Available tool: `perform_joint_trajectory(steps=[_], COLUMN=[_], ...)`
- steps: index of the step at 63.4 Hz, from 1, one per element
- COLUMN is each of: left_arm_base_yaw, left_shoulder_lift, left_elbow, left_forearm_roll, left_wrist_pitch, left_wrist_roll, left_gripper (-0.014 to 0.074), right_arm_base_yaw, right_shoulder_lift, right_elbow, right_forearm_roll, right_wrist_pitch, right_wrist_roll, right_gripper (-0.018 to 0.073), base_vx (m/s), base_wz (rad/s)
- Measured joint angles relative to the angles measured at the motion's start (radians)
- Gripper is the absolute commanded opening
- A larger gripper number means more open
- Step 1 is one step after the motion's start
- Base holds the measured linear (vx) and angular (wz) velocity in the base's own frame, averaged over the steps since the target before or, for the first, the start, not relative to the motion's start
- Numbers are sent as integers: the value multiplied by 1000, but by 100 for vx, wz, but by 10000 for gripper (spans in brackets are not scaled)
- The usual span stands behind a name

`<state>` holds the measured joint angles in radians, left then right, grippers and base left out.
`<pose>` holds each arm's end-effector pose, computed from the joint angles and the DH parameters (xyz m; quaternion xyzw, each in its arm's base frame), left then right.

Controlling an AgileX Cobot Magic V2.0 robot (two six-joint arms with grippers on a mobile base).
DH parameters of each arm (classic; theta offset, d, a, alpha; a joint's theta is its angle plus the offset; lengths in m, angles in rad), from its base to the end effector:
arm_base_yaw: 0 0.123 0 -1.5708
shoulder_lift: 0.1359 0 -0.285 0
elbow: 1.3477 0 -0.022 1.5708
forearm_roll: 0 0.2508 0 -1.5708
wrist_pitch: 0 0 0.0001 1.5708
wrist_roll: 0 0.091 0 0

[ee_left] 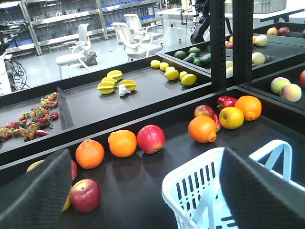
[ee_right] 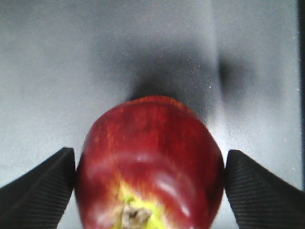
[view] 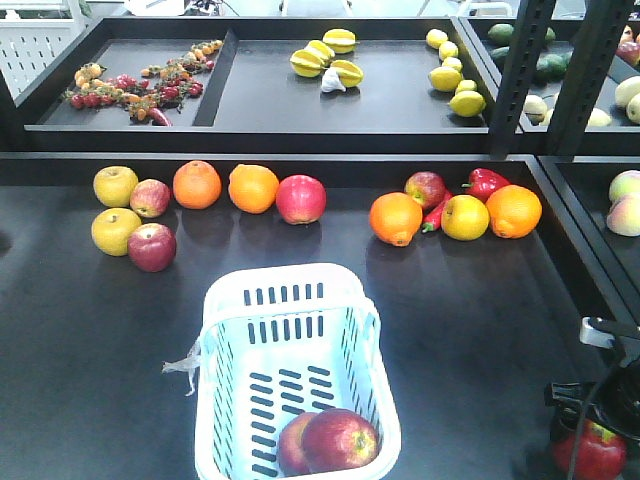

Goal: Pick three apples into basket with both arms
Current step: 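Lower the right gripper onto the red apple nearest the robot and close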

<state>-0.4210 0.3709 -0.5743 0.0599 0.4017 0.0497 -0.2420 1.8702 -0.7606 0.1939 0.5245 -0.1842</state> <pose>0.0695 -0.0288 0.3441 0.1861 0.7214 -0.0964 0.6600 0.2667 -0.0568 0.0883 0.1119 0.9924 0.0458 0.0221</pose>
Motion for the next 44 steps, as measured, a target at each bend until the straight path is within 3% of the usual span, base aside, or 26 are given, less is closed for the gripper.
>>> perform_joint_trajectory(steps=[14,33,44], left_arm_base_yaw=[0,0,0], left_shoulder_lift=[0,0,0], left_elbow=[0,0,0], left_forearm_roll=[0,0,0], left_wrist_pitch=[0,0,0], left_wrist_roll=[0,0,0], left_gripper=[593,593,593], right_arm_base_yaw=[0,0,0], right_shoulder_lift=[14,15,15], right_elbow=[-4,-5,-5], right_forearm_roll=[4,4,4], right_wrist_pitch=[0,1,4], right_wrist_roll=[7,11,18], right_gripper=[563,393,368], base_vx=[0,0,0], base_wz=[0,0,0])
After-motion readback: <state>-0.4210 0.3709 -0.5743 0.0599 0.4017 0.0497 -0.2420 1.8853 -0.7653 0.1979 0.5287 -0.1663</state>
